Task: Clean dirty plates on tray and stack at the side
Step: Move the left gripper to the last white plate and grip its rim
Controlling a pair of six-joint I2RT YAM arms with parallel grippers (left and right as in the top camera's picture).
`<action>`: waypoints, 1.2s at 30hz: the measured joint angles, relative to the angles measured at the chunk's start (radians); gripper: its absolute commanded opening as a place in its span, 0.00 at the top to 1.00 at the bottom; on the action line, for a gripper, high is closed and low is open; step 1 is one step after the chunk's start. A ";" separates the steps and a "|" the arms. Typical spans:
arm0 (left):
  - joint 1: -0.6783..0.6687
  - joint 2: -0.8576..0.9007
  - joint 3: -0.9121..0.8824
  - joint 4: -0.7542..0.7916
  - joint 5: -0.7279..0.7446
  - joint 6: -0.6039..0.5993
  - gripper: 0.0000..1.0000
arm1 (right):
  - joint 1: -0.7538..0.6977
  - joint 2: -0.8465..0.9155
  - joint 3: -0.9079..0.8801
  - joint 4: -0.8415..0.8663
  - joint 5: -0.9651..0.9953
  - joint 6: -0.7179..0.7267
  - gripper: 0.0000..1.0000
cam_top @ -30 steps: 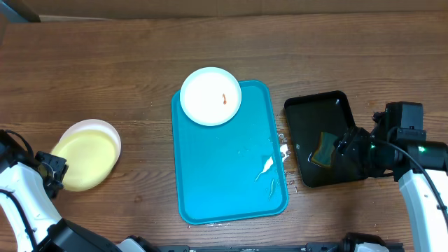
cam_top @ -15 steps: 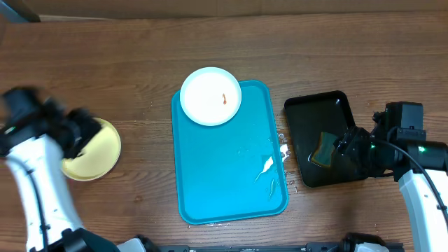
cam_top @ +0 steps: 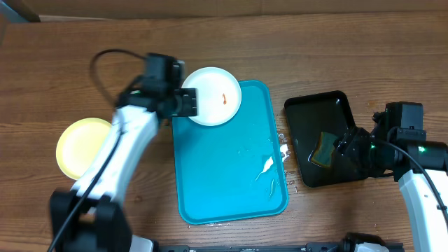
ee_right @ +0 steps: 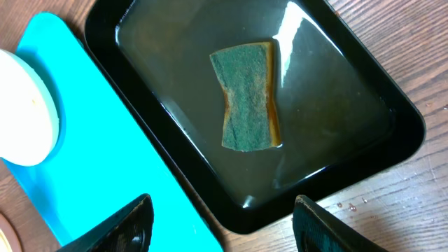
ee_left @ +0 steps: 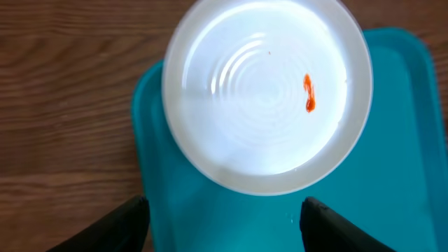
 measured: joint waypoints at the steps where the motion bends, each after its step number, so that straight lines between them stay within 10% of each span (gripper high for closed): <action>1: -0.023 0.039 0.000 0.020 -0.021 -0.008 0.35 | 0.000 0.000 0.000 0.000 0.000 0.000 0.35; 9: -0.037 0.240 -0.001 0.080 -0.107 -0.115 0.45 | 0.000 0.000 0.000 0.000 0.000 0.000 0.34; 14: -0.036 0.249 -0.001 0.080 -0.119 -0.147 0.74 | 0.000 0.000 0.000 0.000 0.000 0.000 0.35; 21: -0.036 0.253 -0.019 0.100 -0.126 -0.154 0.59 | 0.000 0.000 0.000 0.000 0.000 0.000 0.34; 31: -0.036 0.260 -0.058 0.126 -0.127 -0.121 0.96 | 0.000 0.000 0.000 -0.019 0.000 0.000 0.34; 36: -0.037 0.260 -0.061 0.079 -0.086 -0.094 0.96 | 0.000 0.000 0.000 -0.024 0.000 0.000 0.34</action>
